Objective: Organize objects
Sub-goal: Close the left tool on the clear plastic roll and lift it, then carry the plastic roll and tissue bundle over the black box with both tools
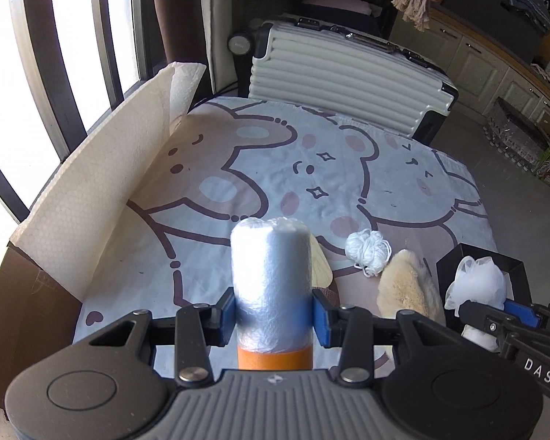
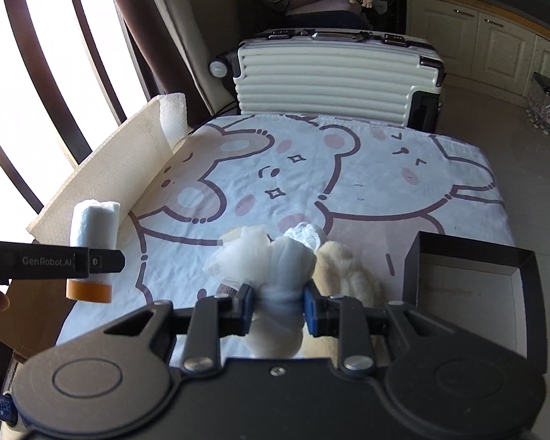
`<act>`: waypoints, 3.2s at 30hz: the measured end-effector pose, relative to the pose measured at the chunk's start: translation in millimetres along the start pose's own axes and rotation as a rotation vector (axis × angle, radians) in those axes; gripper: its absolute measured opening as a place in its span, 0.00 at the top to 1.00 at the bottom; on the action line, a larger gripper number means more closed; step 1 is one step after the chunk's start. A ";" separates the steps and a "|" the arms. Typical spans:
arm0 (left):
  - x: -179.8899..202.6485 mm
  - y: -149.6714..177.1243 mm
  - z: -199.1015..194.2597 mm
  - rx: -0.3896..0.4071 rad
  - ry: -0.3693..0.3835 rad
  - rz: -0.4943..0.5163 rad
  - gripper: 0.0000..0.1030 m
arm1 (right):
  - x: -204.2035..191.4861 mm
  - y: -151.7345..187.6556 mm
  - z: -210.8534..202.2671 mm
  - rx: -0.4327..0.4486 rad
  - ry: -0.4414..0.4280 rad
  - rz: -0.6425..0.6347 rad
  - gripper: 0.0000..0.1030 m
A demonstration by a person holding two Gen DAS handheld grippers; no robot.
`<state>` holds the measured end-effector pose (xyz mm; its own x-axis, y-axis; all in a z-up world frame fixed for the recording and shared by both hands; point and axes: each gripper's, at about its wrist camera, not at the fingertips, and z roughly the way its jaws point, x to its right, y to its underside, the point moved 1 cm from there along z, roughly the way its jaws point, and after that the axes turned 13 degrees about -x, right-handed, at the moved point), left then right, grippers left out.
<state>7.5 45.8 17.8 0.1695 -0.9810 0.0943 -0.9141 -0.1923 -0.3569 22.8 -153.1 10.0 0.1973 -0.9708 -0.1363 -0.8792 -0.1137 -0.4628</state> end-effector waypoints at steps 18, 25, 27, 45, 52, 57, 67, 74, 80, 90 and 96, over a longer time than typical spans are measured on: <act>26.5 14.7 -27.4 0.090 -0.029 0.077 0.58 | 26.7 4.0 -32.4 0.117 0.079 0.143 0.73; 17.4 13.6 -22.0 0.078 -0.055 0.057 0.58 | 27.4 3.0 -23.8 0.100 0.108 0.171 0.73; 15.5 13.4 -21.0 0.078 -0.060 0.054 0.58 | 26.7 2.9 -20.9 0.098 0.111 0.164 0.73; 49.8 6.7 -4.4 0.062 -0.039 0.101 0.58 | 59.6 8.8 -24.8 0.105 0.160 0.167 0.73; 85.1 4.8 2.6 0.058 -0.012 0.156 0.58 | 94.5 18.4 -33.3 0.108 0.186 0.220 0.73; 111.8 5.3 7.9 0.054 0.009 0.192 0.58 | 117.2 26.4 -38.0 0.104 0.204 0.252 0.73; 155.6 7.2 18.8 0.040 0.057 0.240 0.58 | 155.4 37.5 -46.0 0.100 0.230 0.303 0.73; 183.9 7.8 26.4 0.033 0.095 0.269 0.58 | 166.4 36.4 -47.0 0.078 0.238 0.287 0.73; 200.2 4.6 35.9 0.020 0.120 0.276 0.58 | 176.4 30.8 -44.5 0.026 0.220 0.291 0.73; 219.4 -5.1 57.0 -0.010 0.155 0.275 0.58 | 188.6 13.6 -34.6 -0.020 0.238 0.298 0.73; 231.2 -8.5 72.3 -0.033 0.159 0.298 0.58 | 198.2 14.1 -17.9 -0.035 0.217 0.320 0.73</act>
<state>81.1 -181.2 -24.5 -0.1641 -0.9771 0.1353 -0.9268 0.1058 -0.3603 41.7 -350.9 -7.8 -0.1827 -0.9800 -0.0785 -0.8964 0.1989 -0.3962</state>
